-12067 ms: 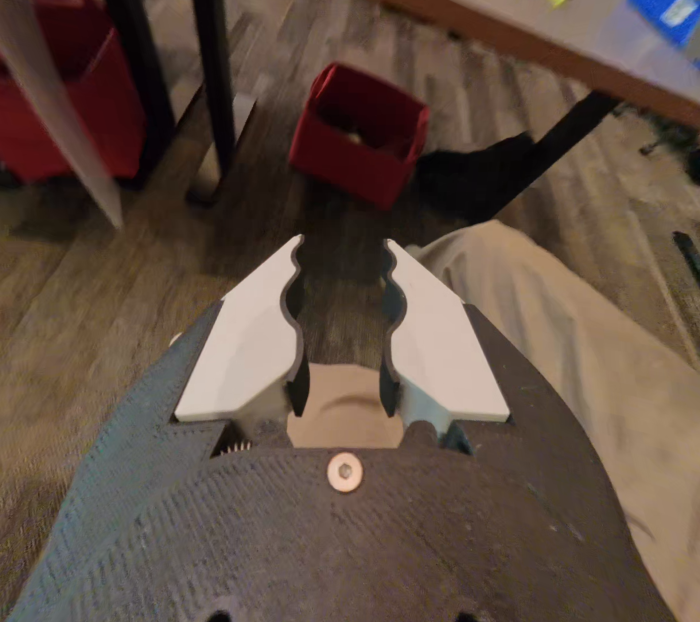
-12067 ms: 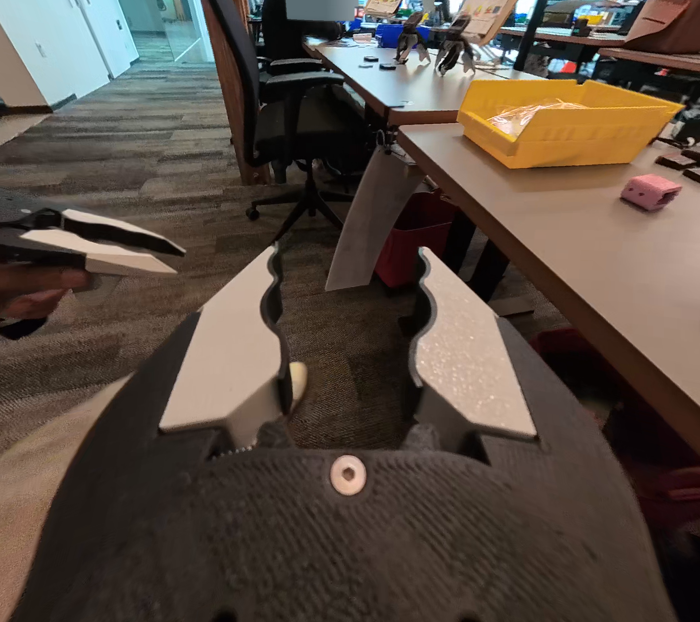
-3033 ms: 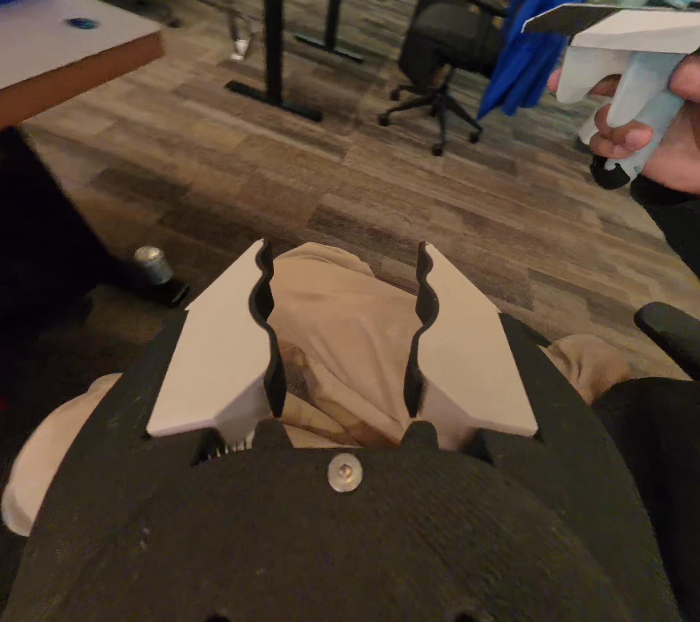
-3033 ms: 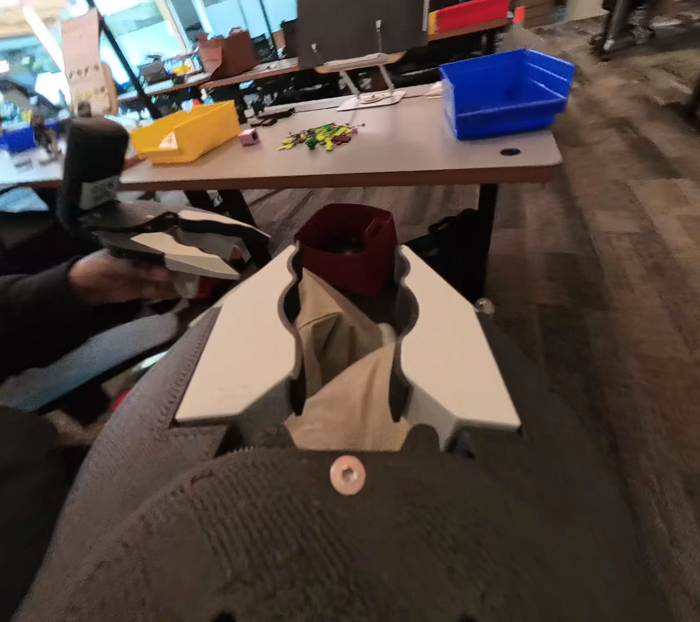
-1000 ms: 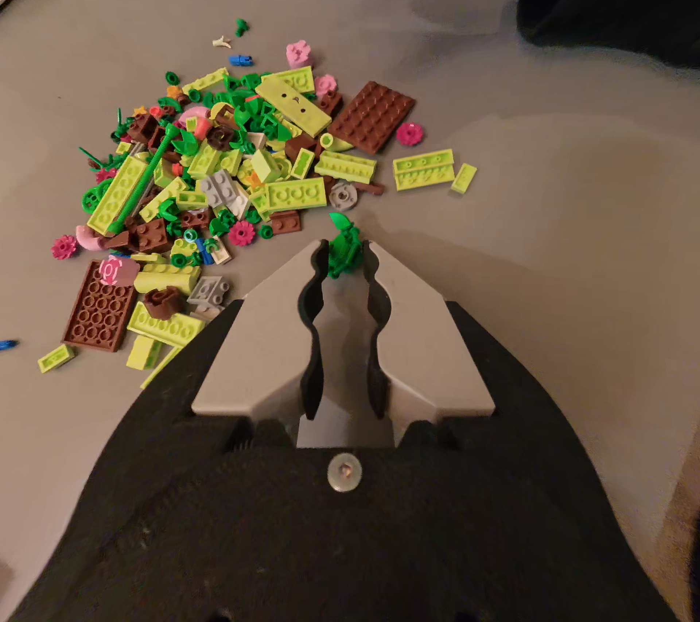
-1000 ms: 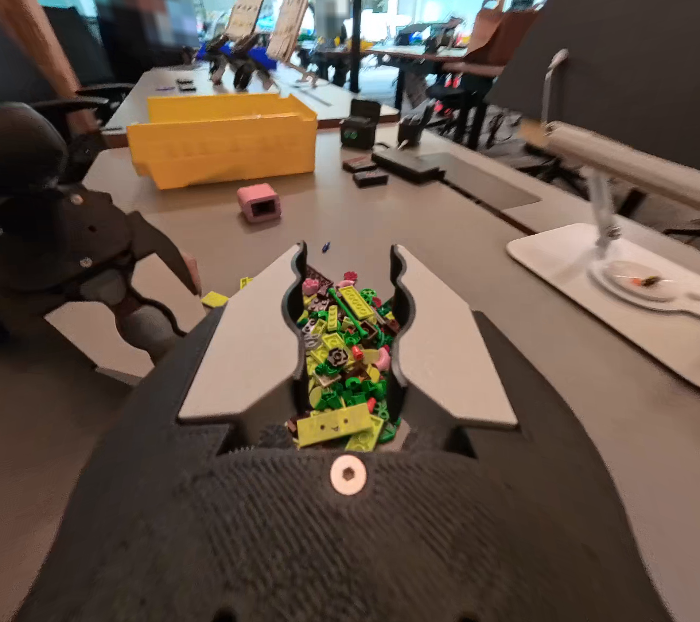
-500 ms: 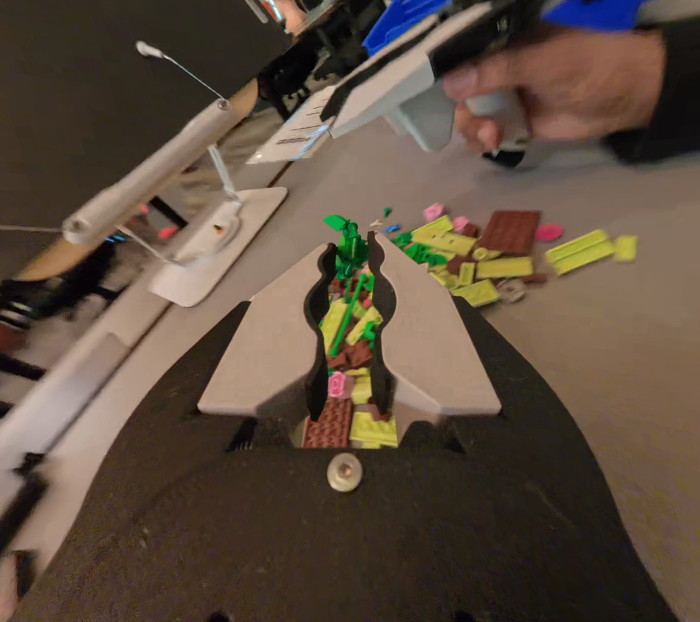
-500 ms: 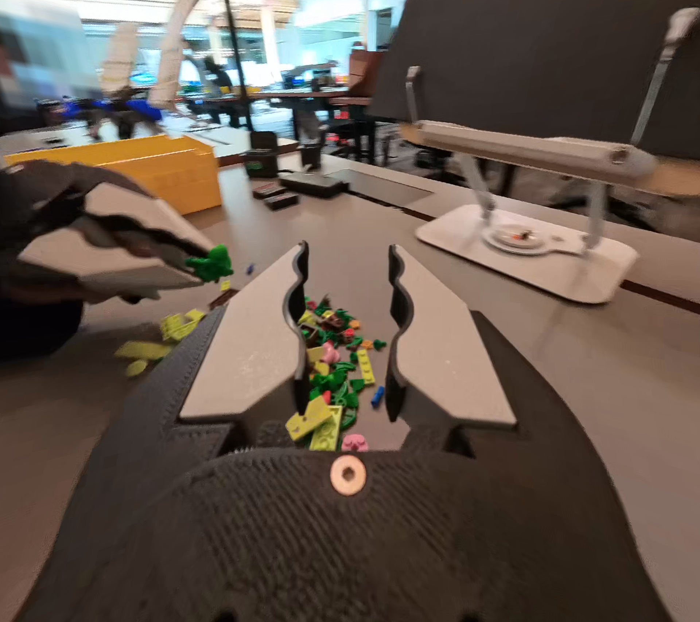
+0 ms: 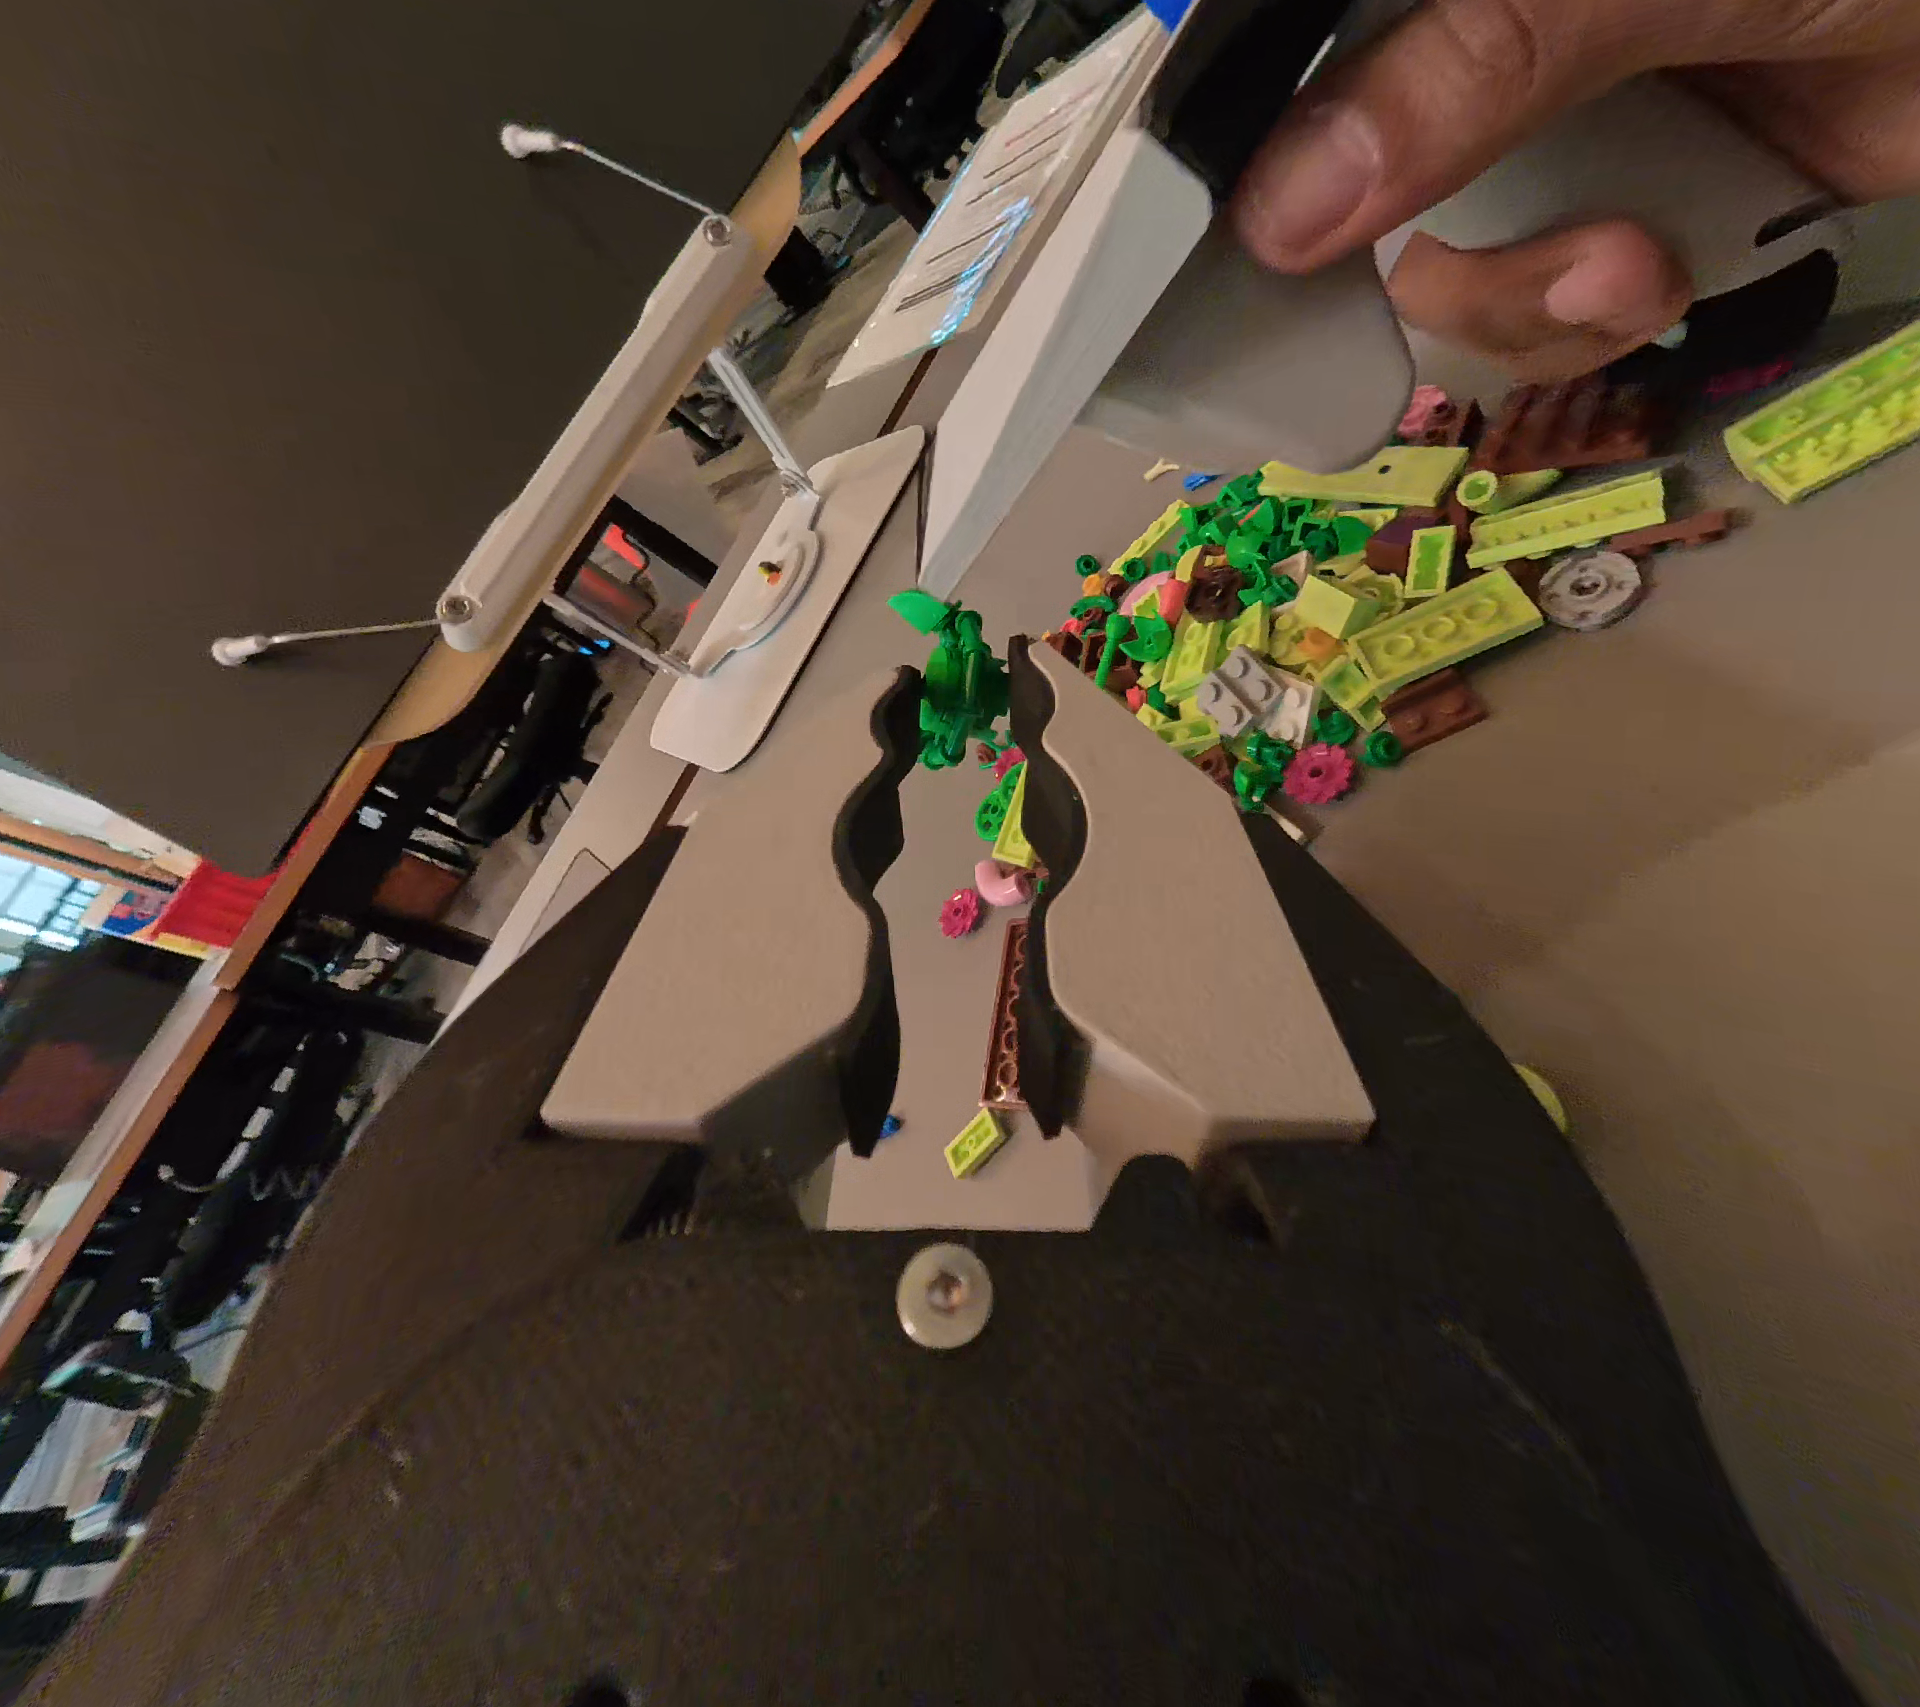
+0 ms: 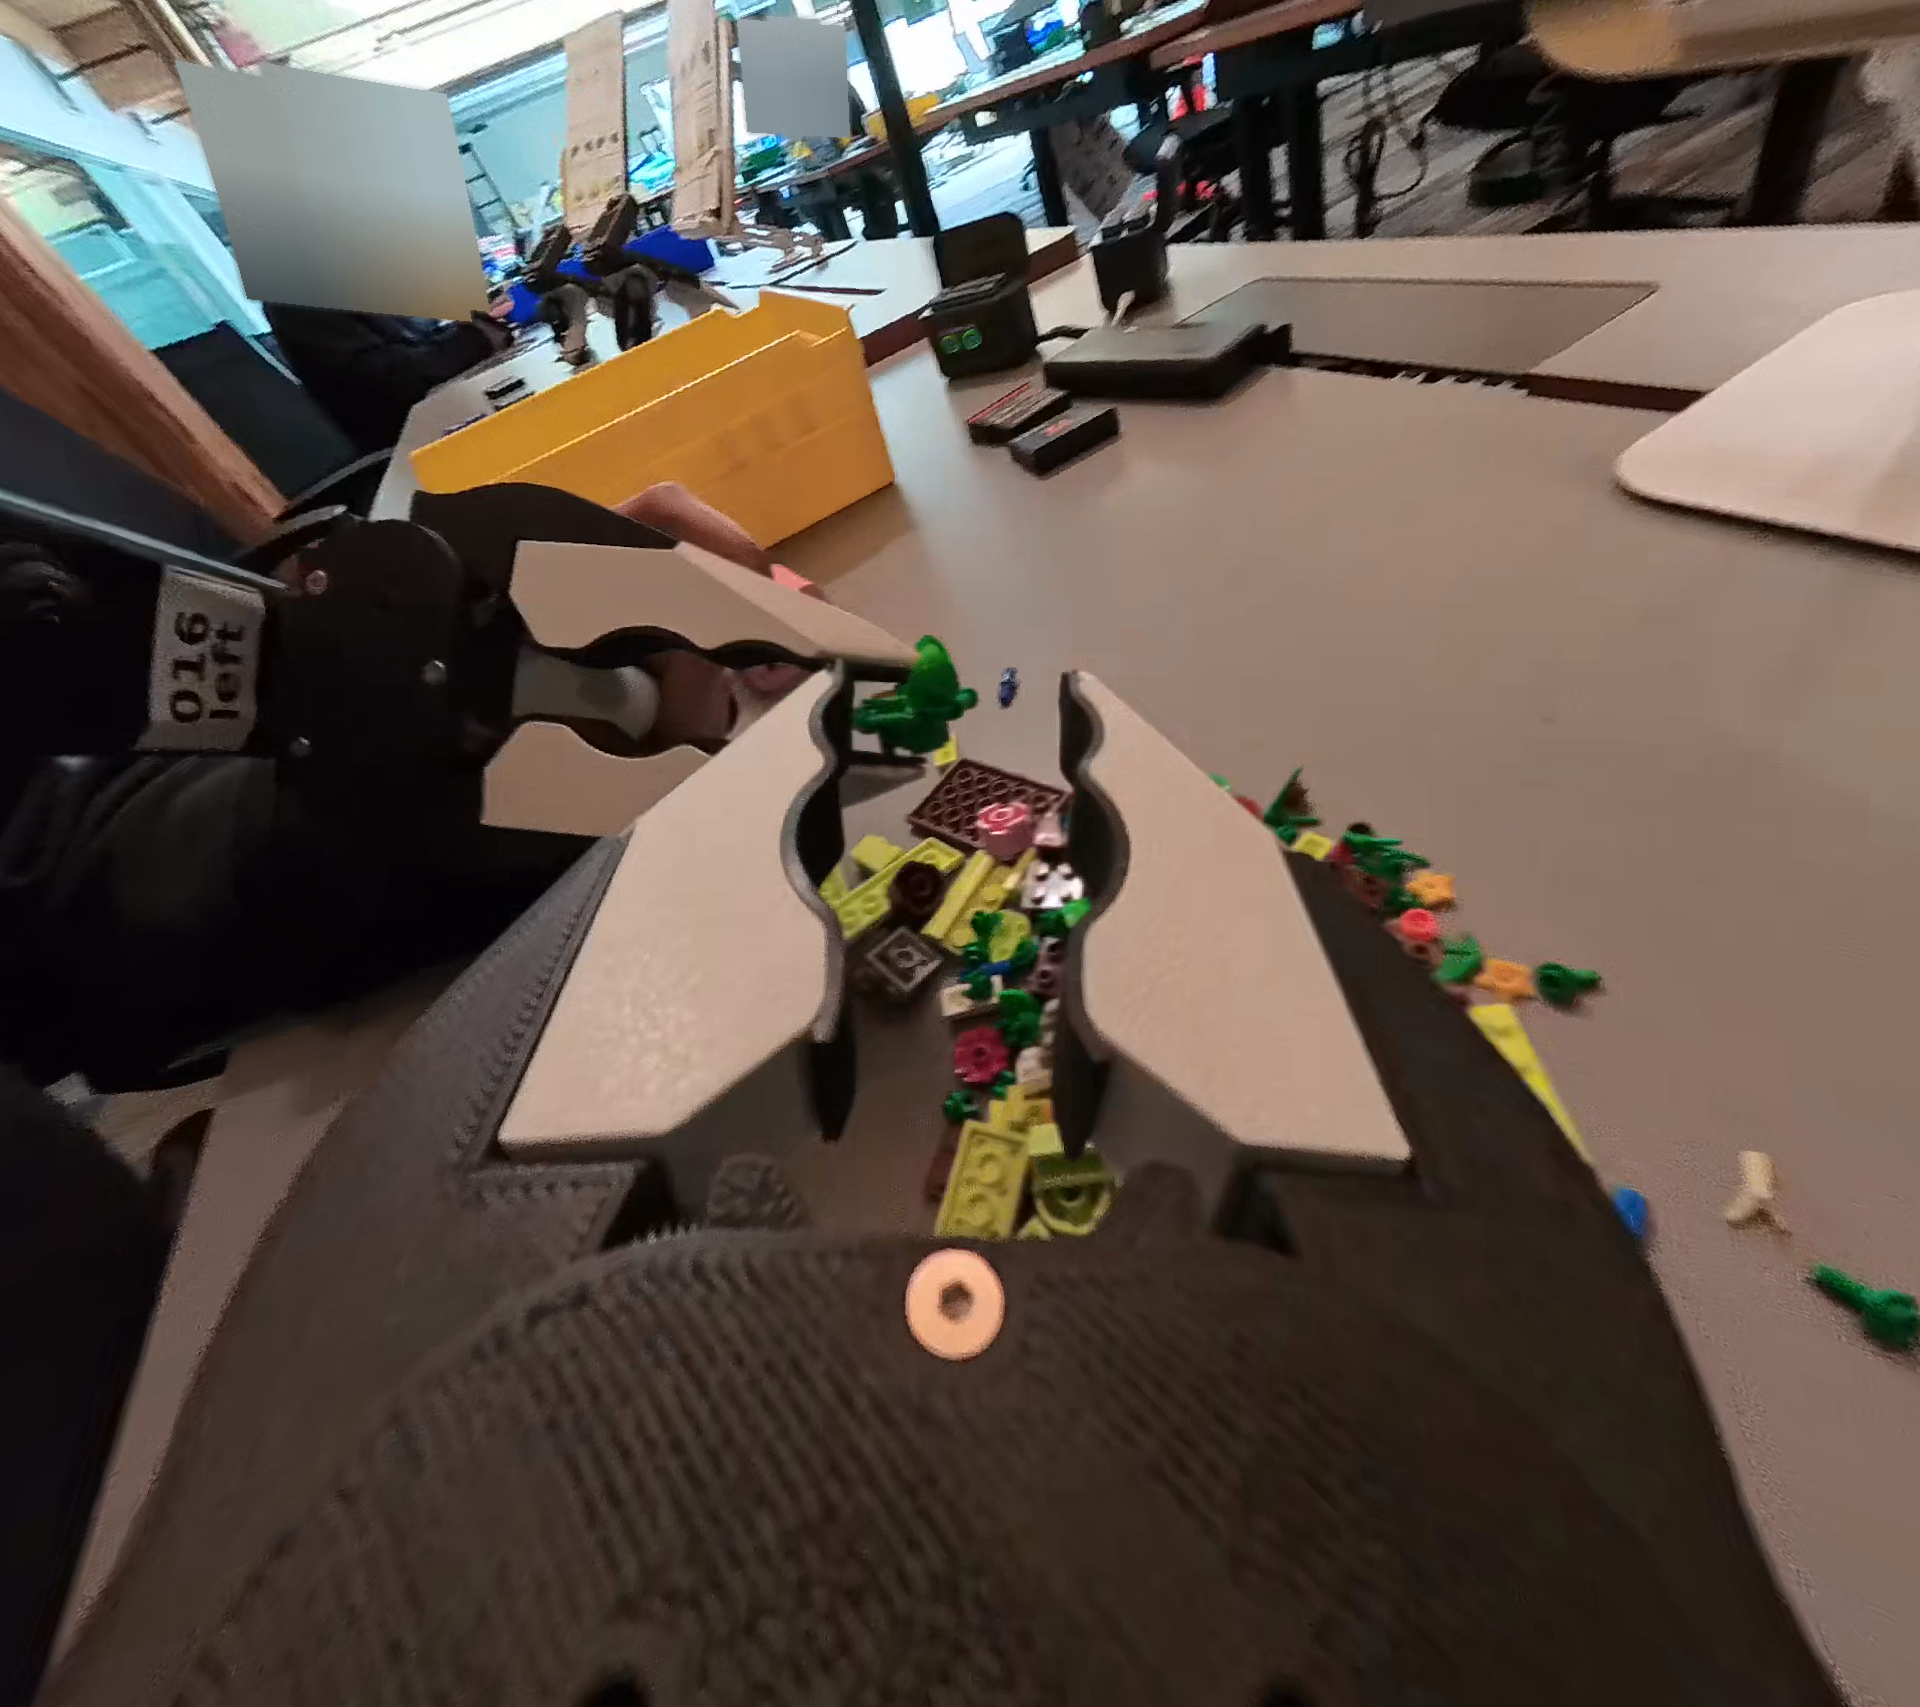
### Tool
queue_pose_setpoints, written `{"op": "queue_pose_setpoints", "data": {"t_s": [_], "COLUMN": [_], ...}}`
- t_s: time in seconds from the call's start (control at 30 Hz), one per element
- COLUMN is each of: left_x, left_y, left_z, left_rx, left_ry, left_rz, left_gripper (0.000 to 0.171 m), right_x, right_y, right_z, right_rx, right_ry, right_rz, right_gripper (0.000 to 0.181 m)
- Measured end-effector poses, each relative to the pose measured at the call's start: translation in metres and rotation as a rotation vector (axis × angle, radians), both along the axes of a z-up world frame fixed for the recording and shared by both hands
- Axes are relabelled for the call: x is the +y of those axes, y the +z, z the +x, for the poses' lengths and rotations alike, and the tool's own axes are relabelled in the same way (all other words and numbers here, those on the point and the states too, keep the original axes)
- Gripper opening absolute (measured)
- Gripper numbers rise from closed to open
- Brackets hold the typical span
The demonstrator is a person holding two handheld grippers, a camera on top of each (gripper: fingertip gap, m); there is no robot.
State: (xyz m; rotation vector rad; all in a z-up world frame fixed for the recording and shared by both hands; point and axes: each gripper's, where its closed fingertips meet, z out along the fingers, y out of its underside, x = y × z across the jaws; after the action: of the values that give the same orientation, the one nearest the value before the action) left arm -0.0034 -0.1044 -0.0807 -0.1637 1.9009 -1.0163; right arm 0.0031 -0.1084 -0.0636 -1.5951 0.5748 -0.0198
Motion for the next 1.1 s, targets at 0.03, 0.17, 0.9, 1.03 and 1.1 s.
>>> {"op": "queue_pose_setpoints", "data": {"t_s": [0.03,0.17,0.9,1.03,1.1], "left_x": [-0.002,-0.012,0.030,0.029,0.028], "left_y": [-0.001,-0.002,0.024,0.023,0.022], "left_z": [-0.002,-0.009,0.019,0.019,0.018], "left_rx": [-0.011,0.023,0.641,0.675,0.686], "left_ry": [-0.008,-0.050,-0.092,-0.105,-0.109], "left_rz": [0.012,-0.027,-0.807,-0.842,-0.838], "left_gripper": [0.016,0.016,0.033,0.032,0.031], "right_x": [0.002,0.001,-0.014,-0.002,0.002], "right_y": [-0.003,-0.007,-0.029,-0.051,-0.062], "right_z": [-0.002,-0.004,-0.022,-0.037,-0.045], "right_rx": [0.023,0.049,-0.007,-0.044,-0.035], "right_ry": [0.013,0.015,0.166,0.221,0.255], "right_rz": [-0.005,-0.016,-0.248,-0.399,-0.461], "right_gripper": [0.034,0.011,0.022,0.036,0.040]}}
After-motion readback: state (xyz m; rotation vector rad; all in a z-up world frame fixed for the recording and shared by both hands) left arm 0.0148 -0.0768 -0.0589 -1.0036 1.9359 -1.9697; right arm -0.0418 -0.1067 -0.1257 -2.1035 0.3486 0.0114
